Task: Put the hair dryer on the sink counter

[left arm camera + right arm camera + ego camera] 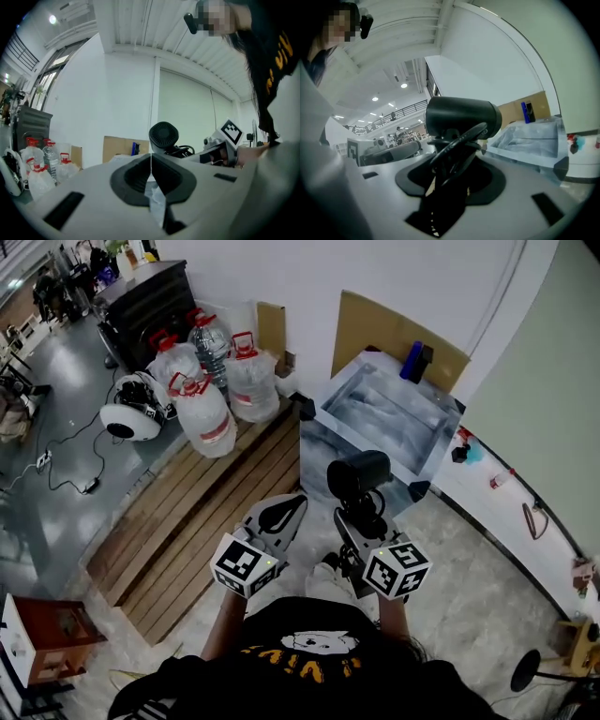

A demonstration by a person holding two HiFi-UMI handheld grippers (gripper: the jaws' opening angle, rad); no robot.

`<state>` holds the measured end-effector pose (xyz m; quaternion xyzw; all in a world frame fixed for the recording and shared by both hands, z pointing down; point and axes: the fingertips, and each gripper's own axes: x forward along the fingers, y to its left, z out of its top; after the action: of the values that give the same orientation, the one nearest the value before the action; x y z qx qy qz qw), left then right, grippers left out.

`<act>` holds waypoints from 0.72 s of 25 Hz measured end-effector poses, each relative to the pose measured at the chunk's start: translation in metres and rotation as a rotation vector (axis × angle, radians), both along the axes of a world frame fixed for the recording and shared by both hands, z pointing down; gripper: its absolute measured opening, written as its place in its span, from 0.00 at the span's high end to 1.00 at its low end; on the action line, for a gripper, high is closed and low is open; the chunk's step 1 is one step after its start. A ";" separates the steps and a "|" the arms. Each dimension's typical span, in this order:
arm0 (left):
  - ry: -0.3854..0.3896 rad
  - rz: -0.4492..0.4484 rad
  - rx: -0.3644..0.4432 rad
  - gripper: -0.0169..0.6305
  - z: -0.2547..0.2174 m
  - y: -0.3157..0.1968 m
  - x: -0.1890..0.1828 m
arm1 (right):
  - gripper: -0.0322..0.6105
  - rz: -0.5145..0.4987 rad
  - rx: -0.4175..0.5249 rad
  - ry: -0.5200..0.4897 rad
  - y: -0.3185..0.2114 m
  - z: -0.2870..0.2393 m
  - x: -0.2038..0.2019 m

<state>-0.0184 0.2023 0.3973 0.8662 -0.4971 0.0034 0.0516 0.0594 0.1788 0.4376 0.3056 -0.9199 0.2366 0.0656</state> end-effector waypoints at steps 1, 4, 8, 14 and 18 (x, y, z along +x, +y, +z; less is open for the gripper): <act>0.000 0.002 0.001 0.96 -0.002 -0.016 0.001 | 0.67 -0.001 0.001 0.001 -0.014 -0.001 0.001; -0.009 0.008 0.009 0.96 -0.009 -0.063 0.008 | 0.67 -0.007 0.010 0.017 -0.054 -0.001 0.007; -0.014 0.024 0.018 0.96 -0.017 -0.118 0.023 | 0.67 0.005 0.013 0.016 -0.108 -0.001 0.020; -0.003 0.038 0.003 0.96 -0.013 -0.176 0.040 | 0.67 0.003 -0.004 0.010 -0.164 0.006 0.035; -0.019 0.037 0.016 0.96 -0.017 -0.202 0.050 | 0.67 -0.003 -0.009 0.004 -0.191 0.007 0.044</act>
<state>0.0320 0.0002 0.3800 0.8756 -0.4813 0.0084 0.0399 0.1034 -0.0118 0.4444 0.3046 -0.9191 0.2403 0.0692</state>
